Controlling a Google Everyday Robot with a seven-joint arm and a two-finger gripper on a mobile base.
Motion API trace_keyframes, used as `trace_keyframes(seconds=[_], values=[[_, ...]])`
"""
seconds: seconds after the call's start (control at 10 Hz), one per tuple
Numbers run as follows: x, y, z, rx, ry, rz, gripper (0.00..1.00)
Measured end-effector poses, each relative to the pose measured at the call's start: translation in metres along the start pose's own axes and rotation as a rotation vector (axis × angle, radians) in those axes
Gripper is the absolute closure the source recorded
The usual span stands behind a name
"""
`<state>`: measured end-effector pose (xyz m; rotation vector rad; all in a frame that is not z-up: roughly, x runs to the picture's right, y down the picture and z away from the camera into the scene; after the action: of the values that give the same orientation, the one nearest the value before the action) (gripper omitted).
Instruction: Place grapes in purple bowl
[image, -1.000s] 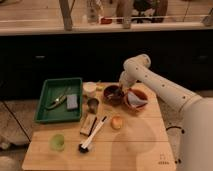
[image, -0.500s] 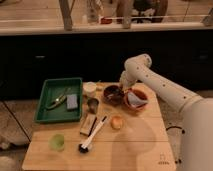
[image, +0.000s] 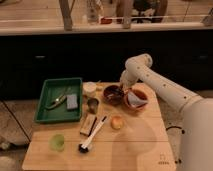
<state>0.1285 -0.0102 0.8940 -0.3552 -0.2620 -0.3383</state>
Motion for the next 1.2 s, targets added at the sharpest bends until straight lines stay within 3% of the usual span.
trace_keyframes(seconds=[1.0,1.1,1.2], values=[[-0.031,-0.007,-0.006,0.003,-0.019,-0.121,0.97],[-0.033,-0.008,-0.006,0.001,-0.021,-0.129,0.96],[-0.037,-0.009,-0.005,-0.004,-0.024,-0.141,0.89]])
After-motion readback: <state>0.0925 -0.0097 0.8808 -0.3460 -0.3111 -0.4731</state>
